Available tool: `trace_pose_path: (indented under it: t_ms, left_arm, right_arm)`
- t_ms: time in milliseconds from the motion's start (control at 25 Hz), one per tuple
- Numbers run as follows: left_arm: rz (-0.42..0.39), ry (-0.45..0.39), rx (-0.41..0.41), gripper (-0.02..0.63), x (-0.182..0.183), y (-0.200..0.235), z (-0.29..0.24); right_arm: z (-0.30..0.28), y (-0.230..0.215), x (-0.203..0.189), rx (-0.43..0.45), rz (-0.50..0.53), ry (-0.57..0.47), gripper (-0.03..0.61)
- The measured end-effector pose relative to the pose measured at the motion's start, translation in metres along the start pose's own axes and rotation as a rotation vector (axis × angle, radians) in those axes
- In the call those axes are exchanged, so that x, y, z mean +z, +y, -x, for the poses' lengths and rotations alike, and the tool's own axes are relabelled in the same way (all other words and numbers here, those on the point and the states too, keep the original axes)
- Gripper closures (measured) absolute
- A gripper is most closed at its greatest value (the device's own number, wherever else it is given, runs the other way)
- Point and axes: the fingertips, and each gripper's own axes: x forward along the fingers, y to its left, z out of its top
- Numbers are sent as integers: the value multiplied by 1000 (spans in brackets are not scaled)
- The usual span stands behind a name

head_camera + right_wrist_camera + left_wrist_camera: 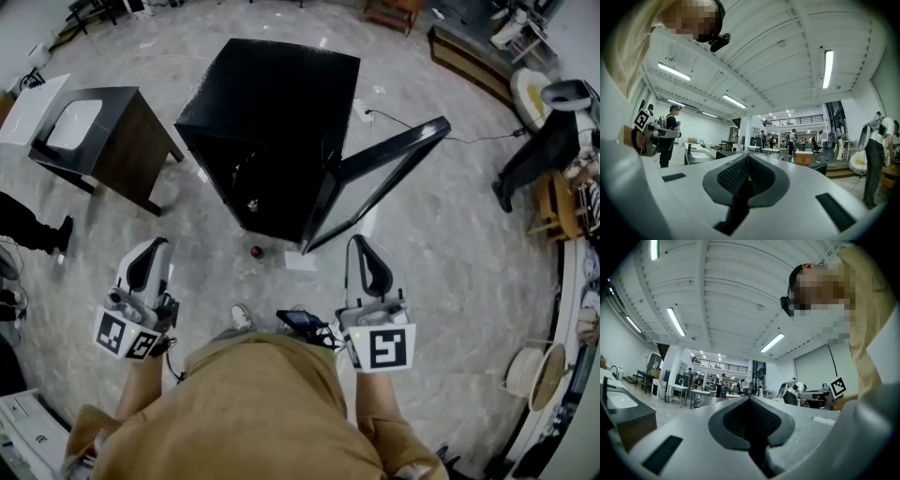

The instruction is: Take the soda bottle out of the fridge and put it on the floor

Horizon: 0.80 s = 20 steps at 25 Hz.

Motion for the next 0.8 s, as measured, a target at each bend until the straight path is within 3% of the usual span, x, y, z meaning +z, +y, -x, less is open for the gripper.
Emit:
trace_pose_path:
  t_ms: [280,560,800]
  left_arm:
    - [31,-22,76,613,13,8,22]
    - [9,-54,112,614,23,11,28]
    - [-9,-61,99,613,28,7,22]
  right_arm:
    - [-2,4,6,57,27,-2,577]
    - [-8,7,25,79,43,-50,577]
    - [-7,3,31,76,43,-65,577]
